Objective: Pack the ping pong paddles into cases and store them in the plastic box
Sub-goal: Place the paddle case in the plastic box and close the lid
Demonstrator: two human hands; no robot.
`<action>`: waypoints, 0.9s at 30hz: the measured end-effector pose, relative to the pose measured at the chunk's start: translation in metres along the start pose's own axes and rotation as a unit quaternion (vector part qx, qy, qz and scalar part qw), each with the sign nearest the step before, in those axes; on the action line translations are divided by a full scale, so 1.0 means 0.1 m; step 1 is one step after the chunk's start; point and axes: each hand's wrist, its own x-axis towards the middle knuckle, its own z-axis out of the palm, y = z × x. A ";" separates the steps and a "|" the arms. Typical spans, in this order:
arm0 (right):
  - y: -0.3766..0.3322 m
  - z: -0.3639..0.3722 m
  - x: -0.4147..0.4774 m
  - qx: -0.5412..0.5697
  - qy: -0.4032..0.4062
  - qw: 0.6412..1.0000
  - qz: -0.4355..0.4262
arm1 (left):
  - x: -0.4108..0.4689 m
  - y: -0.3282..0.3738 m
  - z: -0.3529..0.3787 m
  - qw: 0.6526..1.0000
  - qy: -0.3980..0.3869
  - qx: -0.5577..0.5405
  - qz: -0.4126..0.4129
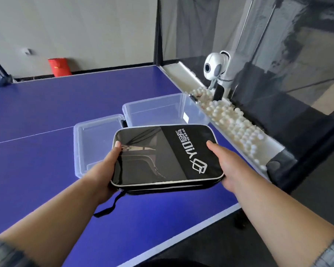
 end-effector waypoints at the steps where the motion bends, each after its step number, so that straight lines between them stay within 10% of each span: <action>1: -0.10 0.01 0.14 -0.008 -0.007 1.000 0.004 | 0.09 0.05 0.05 1.000 0.011 -0.015 0.004; 17: -1.54 0.39 2.64 -0.055 -0.006 0.998 -0.008 | 2.21 1.55 0.75 0.996 0.061 -0.065 -0.007; 27: -1.18 0.78 4.17 -0.197 -0.022 0.975 0.102 | 3.48 1.23 0.82 0.959 0.255 0.001 -0.121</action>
